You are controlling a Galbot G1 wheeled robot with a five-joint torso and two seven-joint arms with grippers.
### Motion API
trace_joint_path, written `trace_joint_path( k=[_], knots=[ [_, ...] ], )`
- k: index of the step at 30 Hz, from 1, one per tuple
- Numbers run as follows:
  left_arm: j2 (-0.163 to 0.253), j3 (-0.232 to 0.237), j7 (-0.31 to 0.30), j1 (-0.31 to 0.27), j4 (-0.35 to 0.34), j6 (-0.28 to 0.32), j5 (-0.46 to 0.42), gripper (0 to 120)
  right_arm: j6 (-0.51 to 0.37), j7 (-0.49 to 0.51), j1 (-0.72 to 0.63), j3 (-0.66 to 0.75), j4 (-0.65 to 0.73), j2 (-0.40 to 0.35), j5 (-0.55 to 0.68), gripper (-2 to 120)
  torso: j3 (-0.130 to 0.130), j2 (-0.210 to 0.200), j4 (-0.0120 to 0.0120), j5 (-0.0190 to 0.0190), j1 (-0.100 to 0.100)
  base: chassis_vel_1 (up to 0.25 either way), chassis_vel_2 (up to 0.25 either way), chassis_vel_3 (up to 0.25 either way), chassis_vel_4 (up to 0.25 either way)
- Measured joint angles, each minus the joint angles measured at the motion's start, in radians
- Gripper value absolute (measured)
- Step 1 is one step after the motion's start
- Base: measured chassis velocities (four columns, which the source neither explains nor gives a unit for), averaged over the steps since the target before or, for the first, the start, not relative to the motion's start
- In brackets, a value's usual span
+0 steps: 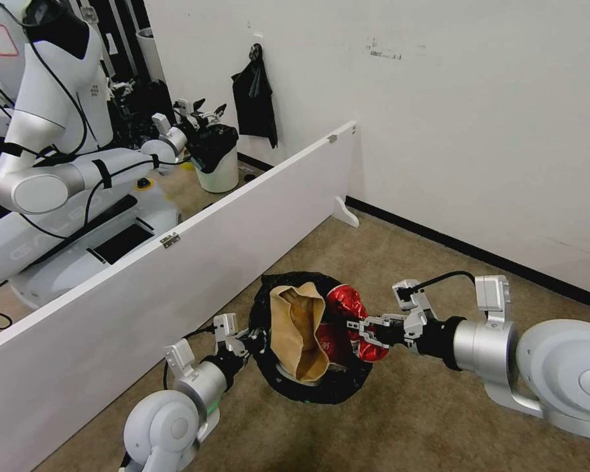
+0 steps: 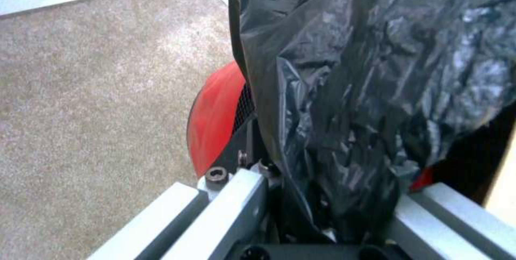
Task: Pick up the trash bin, then pick up the garbage from the floor and place it into the trash bin.
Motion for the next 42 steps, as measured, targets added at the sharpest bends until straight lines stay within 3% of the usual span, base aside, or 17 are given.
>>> trace_joint_path(
  k=[23, 25, 31, 33, 42],
  knots=[
    [-0.006, 0.009, 0.001, 0.002, 0.000, 0.000, 0.002, 0, -0.002, -0.023, 0.015, -0.013, -0.001, 0.002, -0.010, 28, 0.000, 0.000, 0.0000, 0.0000, 0.000, 0.000, 0.000, 0.000, 0.000],
    [-0.009, 0.010, 0.002, 0.003, 0.001, 0.000, 0.003, 0, -0.003, -0.031, 0.013, -0.013, 0.001, 0.002, -0.013, 39, 0.000, 0.000, 0.0000, 0.0000, 0.000, 0.000, 0.000, 0.000, 0.000],
    [-0.013, 0.011, 0.003, 0.005, 0.002, 0.000, 0.005, 0, -0.005, -0.036, 0.008, -0.013, 0.002, 0.001, -0.018, 57, 0.000, 0.000, 0.0000, 0.0000, 0.000, 0.000, 0.000, 0.000, 0.000],
    [-0.014, 0.010, 0.004, 0.005, 0.003, 0.000, 0.005, 0, -0.006, -0.038, 0.007, -0.013, 0.002, 0.002, -0.020, 69, 0.000, 0.000, -0.0001, 0.0000, 0.000, 0.000, 0.000, 0.000, 0.000],
    [-0.016, 0.009, 0.007, 0.004, 0.004, 0.000, 0.005, 0, -0.008, -0.045, 0.009, -0.013, -0.002, 0.001, -0.021, 79, 0.000, 0.000, 0.0000, 0.0000, 0.000, 0.000, 0.000, 0.000, 0.000]
  ],
)
